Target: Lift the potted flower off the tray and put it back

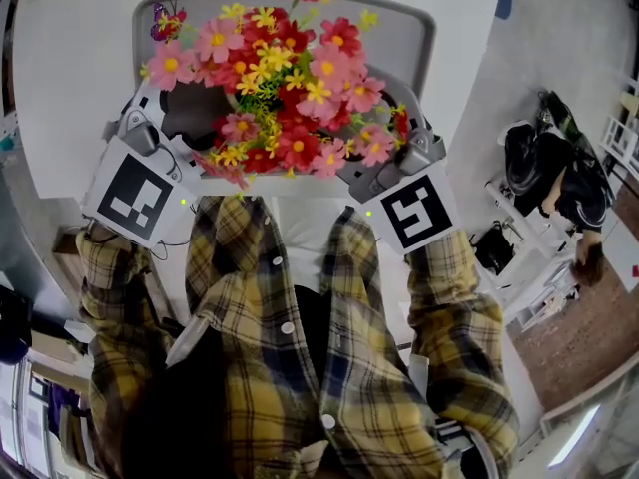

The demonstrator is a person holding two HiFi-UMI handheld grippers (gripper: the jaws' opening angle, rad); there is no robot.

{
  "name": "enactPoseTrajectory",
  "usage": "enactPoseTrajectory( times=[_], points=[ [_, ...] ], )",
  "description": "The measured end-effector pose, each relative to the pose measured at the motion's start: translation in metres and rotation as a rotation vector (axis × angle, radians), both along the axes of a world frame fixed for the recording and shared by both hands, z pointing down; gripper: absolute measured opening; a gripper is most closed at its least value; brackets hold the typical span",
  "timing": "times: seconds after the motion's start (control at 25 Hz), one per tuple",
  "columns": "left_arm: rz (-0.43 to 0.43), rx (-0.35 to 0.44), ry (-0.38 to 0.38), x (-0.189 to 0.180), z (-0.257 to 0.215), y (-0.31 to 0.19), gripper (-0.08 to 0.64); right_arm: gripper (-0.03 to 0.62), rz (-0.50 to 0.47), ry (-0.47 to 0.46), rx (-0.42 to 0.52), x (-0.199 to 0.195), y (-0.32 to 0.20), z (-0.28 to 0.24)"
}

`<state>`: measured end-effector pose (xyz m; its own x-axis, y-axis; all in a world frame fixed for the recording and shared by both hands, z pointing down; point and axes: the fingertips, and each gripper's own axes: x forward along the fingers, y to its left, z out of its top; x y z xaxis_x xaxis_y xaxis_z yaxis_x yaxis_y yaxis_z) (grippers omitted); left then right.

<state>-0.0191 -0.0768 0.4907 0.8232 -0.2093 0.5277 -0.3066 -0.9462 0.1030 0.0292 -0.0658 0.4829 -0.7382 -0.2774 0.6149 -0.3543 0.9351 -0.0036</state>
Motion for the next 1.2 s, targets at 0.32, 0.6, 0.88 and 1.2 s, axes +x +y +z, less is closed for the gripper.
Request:
enactPoseTrajectory(
  times=[0.32,0.6,0.88,1.2],
  points=[
    [-0.004,0.004,-0.008,0.0007,0.0002,0.0003,0.356,0.336,0.014,0.005,0.012,-0.0003,0.0006,0.0009],
    [0.005,0.006,-0.004,0.0046,-0.0034,0.0030,0.354,0.337,0.031,-0.011,0.008,0.0015,0.0031,-0.0021],
    [0.007,0.024,-0.017,0.0048,-0.0061,0.0027,0.355,0.339,0.036,-0.004,0.015,0.0012,0.0025,-0.0036],
    [0.004,0.028,-0.004,-0.0009,-0.0036,0.0000,0.356,0.339,0.037,0.002,0.014,-0.0020,0.0008,0.0006]
  ],
)
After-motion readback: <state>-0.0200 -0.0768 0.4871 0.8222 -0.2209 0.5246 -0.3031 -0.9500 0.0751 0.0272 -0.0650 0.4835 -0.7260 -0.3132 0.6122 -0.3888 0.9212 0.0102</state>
